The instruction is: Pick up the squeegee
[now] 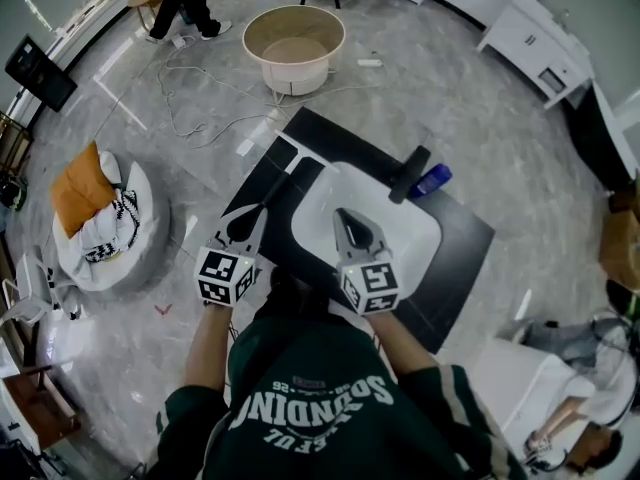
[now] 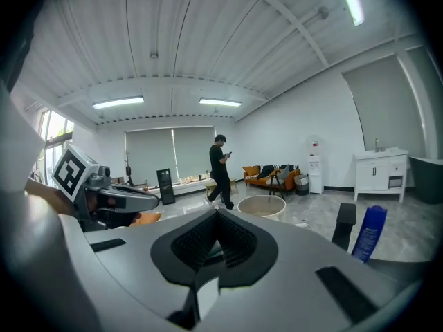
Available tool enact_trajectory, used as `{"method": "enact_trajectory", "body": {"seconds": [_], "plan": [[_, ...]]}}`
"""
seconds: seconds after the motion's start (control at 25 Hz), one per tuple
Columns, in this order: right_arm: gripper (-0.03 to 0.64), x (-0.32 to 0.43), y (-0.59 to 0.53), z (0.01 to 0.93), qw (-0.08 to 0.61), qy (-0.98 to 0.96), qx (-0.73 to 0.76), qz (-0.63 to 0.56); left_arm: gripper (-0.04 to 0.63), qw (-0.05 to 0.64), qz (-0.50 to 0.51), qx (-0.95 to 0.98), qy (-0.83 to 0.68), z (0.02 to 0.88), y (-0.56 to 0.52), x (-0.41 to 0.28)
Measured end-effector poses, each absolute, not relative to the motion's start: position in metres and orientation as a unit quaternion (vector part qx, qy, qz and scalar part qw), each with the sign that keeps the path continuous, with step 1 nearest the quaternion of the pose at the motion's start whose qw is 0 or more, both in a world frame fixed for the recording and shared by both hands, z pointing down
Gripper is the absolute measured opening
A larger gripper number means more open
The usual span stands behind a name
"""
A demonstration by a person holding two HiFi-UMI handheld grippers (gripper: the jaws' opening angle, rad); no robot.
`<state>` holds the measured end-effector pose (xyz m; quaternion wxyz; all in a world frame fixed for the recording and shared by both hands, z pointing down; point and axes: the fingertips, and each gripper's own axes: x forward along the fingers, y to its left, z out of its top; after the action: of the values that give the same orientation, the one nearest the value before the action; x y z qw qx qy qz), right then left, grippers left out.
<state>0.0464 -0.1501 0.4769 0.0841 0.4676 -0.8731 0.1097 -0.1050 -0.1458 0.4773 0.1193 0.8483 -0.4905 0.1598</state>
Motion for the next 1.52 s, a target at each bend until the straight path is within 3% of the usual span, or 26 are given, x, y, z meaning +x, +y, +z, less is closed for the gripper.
{"method": "enact_trajectory", "body": {"seconds": [0.64, 1.52], "plan": [[0.0, 0.066, -0.192, 0.486, 0.096, -0.84, 0.52, 0.119, 0.002, 0.119, 0.164, 0.877, -0.435, 0.485, -0.215, -0.089], [0.0, 0.024, -0.179, 0.568, 0.151, -0.831, 0.495, 0.202, 0.002, 0.206, 0.246, 0.853, -0.412, 0.597, -0.198, -0.126]]}}
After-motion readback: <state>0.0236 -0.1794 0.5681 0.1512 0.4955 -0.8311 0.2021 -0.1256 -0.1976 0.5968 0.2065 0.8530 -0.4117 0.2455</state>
